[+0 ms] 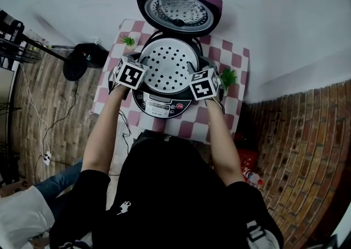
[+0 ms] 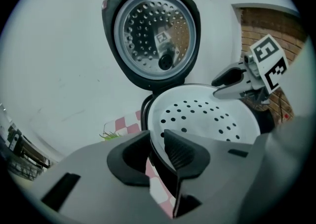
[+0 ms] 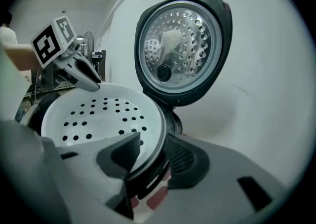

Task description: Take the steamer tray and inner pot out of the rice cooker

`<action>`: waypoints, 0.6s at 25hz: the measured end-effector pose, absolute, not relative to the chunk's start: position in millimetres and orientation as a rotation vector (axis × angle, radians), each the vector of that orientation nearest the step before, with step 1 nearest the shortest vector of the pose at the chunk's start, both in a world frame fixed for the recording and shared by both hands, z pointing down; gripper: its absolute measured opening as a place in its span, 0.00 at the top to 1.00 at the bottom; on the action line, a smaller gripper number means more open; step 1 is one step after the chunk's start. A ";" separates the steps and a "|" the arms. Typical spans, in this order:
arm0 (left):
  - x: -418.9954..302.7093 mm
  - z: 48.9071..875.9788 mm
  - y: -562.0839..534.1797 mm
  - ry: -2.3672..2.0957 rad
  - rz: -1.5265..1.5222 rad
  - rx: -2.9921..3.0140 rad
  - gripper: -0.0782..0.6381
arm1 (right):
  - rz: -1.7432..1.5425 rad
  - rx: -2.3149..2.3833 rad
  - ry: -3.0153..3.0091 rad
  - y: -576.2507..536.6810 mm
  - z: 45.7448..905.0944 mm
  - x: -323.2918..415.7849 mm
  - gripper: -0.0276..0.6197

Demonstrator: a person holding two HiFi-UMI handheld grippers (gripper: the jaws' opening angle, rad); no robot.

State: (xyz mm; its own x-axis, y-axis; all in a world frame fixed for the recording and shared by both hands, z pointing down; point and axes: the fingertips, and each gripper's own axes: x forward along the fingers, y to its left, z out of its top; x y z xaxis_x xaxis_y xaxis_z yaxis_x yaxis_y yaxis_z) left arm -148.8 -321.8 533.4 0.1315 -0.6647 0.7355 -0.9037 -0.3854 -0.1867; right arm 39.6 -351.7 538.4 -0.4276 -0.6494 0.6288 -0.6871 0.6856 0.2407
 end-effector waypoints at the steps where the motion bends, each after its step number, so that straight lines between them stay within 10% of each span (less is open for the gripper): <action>1: -148.7 529.2 -322.5 -1.537 1.102 2.114 0.77 | 0.061 1.022 -2.183 -352.2 537.3 39.4 0.71; 15: -138.7 452.9 -325.7 -1.686 0.823 2.302 0.84 | 0.183 0.933 -2.394 -357.7 523.8 24.4 0.68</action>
State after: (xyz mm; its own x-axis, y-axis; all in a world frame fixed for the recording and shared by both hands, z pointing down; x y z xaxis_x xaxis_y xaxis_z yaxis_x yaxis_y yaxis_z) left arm -138.7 -325.7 452.9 0.2076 -0.8262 0.5237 -0.9210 -0.3455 -0.1799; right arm 24.4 -357.7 523.8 -0.6025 -0.5825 0.5457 -0.6588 0.7489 0.0720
